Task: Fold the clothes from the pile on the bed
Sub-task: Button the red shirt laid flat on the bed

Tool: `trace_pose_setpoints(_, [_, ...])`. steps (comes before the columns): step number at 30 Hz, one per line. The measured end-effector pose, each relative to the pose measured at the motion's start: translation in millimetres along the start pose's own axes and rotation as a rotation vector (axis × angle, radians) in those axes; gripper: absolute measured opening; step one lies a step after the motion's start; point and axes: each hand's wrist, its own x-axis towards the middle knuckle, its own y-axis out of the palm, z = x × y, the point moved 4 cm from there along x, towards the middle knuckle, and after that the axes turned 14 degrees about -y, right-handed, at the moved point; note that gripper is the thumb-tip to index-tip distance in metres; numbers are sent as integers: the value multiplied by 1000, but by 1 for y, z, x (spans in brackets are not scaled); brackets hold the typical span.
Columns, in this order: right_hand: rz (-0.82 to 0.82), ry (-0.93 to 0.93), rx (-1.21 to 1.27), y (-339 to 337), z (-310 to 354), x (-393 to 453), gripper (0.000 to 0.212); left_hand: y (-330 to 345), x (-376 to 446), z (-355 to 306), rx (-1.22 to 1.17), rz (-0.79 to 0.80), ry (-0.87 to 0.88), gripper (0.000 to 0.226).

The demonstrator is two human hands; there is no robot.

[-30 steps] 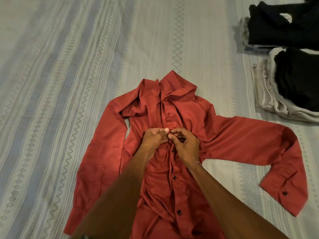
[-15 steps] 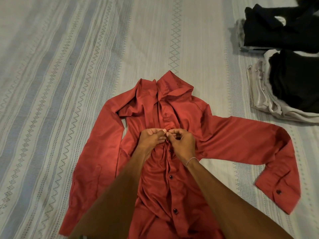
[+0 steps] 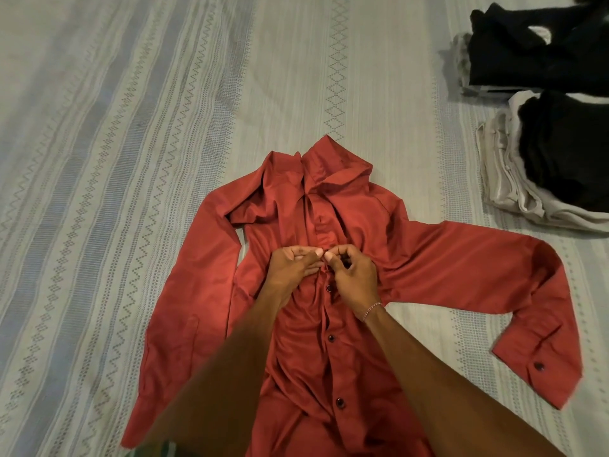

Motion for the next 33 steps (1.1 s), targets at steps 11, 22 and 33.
trace_pose_setpoints(11, [124, -110, -74, -5, 3, 7, 20, 5, -6, -1, 34, -95, 53, 14])
trace_pose_setpoints(22, [408, -155, -760, -29, 17, -63, 93, -12, -63, 46, 569, -585, 210, 52])
trace_pose_setpoints(33, [33, -205, -726, -48, 57, -72, 63, 14, -98, 15, 783, -555, 429, 4])
